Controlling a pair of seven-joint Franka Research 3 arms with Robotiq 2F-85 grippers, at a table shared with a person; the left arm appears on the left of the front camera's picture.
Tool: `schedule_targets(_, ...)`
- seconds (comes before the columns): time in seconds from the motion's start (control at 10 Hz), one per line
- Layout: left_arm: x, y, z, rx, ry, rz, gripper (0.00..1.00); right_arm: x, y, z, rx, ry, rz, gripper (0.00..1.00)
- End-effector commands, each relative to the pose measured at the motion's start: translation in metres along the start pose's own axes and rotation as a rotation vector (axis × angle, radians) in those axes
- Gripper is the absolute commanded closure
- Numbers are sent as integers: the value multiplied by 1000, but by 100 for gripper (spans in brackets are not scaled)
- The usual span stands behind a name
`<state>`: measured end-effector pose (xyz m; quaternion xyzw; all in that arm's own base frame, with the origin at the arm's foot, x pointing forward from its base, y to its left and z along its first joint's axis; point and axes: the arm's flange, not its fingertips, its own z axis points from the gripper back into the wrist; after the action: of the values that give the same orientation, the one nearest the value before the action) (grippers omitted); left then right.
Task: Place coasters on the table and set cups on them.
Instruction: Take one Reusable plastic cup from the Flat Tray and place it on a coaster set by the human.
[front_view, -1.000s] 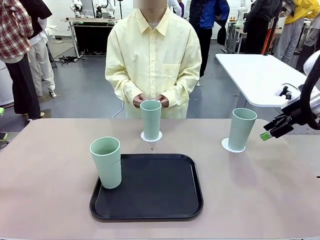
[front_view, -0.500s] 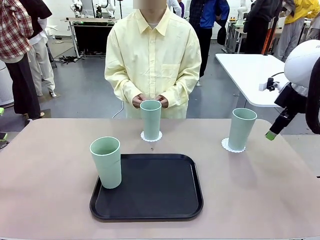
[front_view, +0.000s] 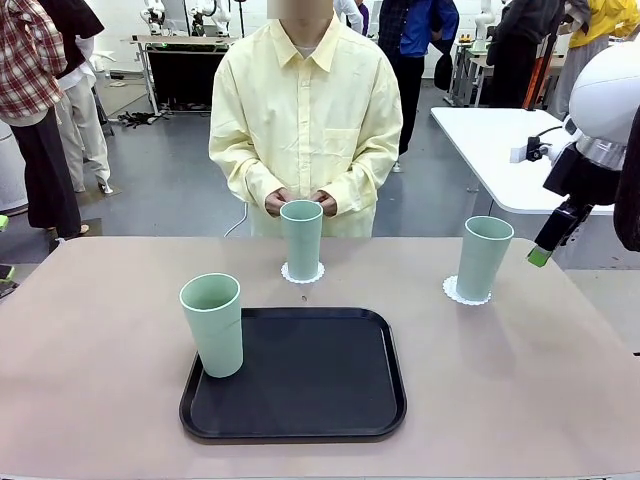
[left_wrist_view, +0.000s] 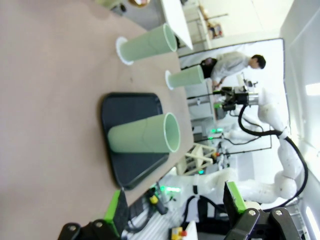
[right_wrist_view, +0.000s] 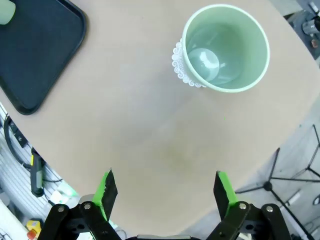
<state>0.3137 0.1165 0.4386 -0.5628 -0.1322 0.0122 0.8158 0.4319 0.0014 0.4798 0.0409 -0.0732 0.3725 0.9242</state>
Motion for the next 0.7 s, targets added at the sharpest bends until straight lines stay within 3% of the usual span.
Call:
schedule_targets(0.0,-1,0,1,-15,-8,-8,0,-5,1,-5,-17,13,-10,0)
schedule_targets(0.6,-1,0,1,-15,-8,-8,0,-5,1,-5,-17,13,-10,0)
